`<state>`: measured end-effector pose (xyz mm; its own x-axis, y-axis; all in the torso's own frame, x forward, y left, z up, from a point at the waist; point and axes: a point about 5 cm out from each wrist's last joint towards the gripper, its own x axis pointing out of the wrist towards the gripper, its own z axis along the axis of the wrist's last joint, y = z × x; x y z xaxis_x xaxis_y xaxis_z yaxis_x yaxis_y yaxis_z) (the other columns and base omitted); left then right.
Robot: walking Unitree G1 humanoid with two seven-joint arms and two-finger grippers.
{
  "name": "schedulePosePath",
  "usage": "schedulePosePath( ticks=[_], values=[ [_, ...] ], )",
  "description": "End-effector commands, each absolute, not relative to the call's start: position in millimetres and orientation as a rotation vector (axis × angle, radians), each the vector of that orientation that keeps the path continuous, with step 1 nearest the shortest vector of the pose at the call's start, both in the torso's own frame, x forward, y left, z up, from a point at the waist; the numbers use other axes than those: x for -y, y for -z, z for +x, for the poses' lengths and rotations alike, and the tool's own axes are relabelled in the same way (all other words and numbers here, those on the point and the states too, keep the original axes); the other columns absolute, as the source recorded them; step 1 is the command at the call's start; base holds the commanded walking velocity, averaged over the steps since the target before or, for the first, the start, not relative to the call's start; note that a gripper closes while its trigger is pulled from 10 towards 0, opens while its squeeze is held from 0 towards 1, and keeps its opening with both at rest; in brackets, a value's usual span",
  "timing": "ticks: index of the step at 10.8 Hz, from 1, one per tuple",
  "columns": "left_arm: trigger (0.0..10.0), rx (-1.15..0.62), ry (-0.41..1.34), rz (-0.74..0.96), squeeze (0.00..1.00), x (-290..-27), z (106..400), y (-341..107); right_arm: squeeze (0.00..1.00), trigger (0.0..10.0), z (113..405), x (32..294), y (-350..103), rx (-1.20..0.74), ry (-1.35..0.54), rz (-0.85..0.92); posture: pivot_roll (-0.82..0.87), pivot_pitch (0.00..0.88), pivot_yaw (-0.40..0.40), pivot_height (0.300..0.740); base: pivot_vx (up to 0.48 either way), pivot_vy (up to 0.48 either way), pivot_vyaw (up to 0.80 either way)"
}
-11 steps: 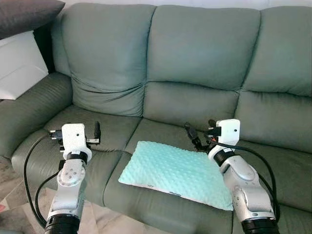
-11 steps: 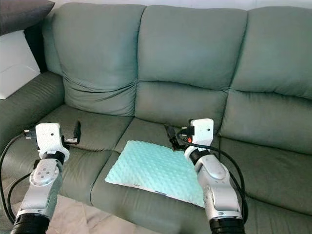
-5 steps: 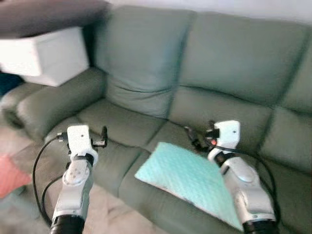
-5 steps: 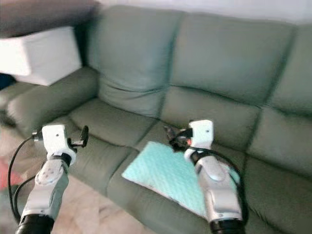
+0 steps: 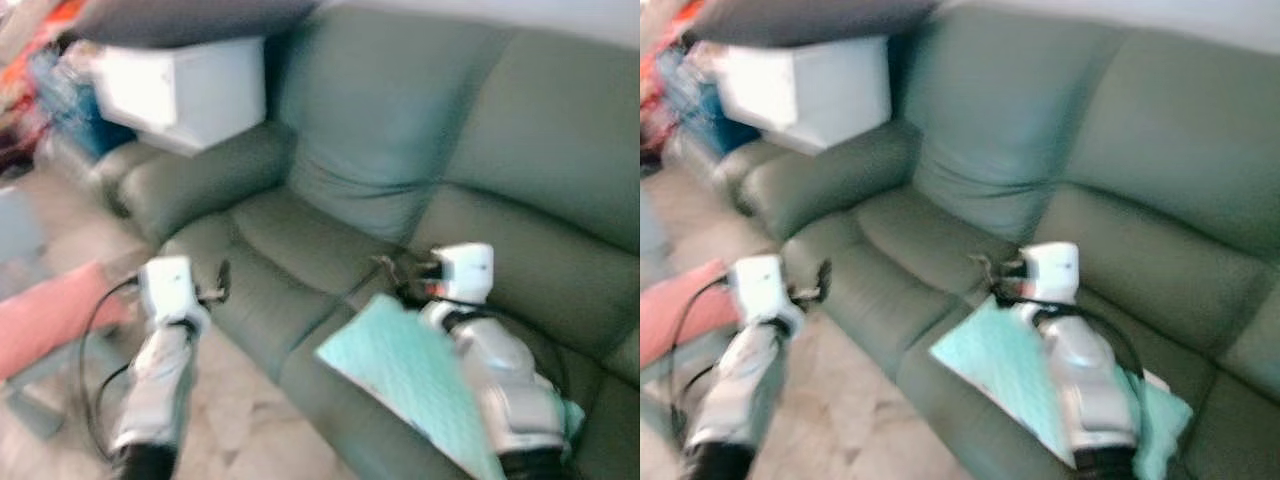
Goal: Move the pillow to the sofa
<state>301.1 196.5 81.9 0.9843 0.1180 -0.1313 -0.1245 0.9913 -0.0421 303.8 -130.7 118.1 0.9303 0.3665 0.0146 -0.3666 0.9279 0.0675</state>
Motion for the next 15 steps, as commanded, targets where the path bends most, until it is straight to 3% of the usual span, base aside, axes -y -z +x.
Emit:
schedulePosePath(
  ticks=[1,11,13,15],
  values=[
    [10.0,-0.122,-0.118,-0.062,0.0,-192.6,303.5,-86.1,0.0,10.0,304.2,135.6,-118.6,-0.004,-0.367,0.056,-0.1,0.0,0.052,0.74,0.0,0.0,0.8],
    [10.0,-0.125,-0.121,-0.082,0.0,-197.0,303.9,-85.2,0.0,10.0,304.0,131.9,-116.7,-0.01,-0.379,0.061,-0.09,0.0,0.059,0.74,0.0,0.0,0.8],
    [10.0,-0.134,-0.121,-0.092,0.0,-196.9,303.1,-83.9,0.0,10.0,304.3,132.8,-117.2,-0.006,-0.368,0.096,-0.09,0.0,0.06,0.74,0.0,0.0,0.0],
    [10.0,-0.141,-0.121,-0.097,0.0,-196.2,302.7,-83.0,0.0,10.0,303.7,133.4,-117.2,-0.007,-0.367,0.095,-0.09,0.0,0.062,0.74,0.0,0.457,0.0]
  ],
)
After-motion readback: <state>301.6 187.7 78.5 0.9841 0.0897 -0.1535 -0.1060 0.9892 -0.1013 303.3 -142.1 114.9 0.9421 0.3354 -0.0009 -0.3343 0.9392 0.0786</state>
